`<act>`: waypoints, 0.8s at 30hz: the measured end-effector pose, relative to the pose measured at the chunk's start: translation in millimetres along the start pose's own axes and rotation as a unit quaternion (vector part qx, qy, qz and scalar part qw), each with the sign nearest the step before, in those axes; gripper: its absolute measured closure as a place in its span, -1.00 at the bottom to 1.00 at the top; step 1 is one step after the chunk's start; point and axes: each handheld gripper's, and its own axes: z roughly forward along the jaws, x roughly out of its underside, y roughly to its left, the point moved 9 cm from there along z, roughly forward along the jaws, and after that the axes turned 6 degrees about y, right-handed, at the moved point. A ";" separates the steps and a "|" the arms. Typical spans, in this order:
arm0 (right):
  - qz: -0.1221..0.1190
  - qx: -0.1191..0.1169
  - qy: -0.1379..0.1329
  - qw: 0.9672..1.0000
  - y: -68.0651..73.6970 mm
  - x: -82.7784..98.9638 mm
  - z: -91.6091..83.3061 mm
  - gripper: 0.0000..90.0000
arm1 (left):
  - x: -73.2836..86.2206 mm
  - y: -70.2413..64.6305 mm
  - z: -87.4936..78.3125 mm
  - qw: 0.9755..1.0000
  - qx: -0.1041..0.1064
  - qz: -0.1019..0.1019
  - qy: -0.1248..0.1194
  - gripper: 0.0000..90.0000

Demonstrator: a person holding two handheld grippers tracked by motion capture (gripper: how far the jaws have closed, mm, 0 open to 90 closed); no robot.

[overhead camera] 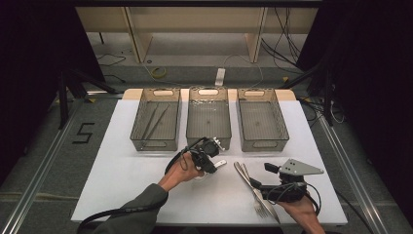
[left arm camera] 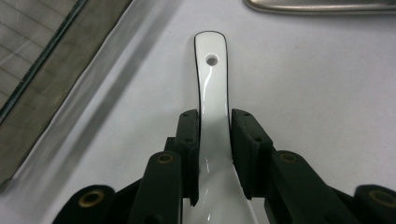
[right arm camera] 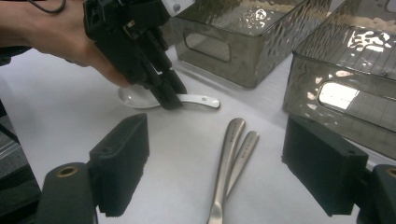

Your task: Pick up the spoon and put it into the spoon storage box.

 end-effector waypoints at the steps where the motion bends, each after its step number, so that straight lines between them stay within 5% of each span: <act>1: 0.000 0.000 0.000 1.000 -0.1 -0.1 -0.4 -0.48 | 0.2 0.7 -0.8 1.000 0.001 0.004 0.000 0.62; 24: -0.002 0.005 0.000 1.000 -0.8 -0.2 -1.8 -0.47 | 7.0 9.0 -21.5 0.999 0.017 -0.012 -0.039 0.63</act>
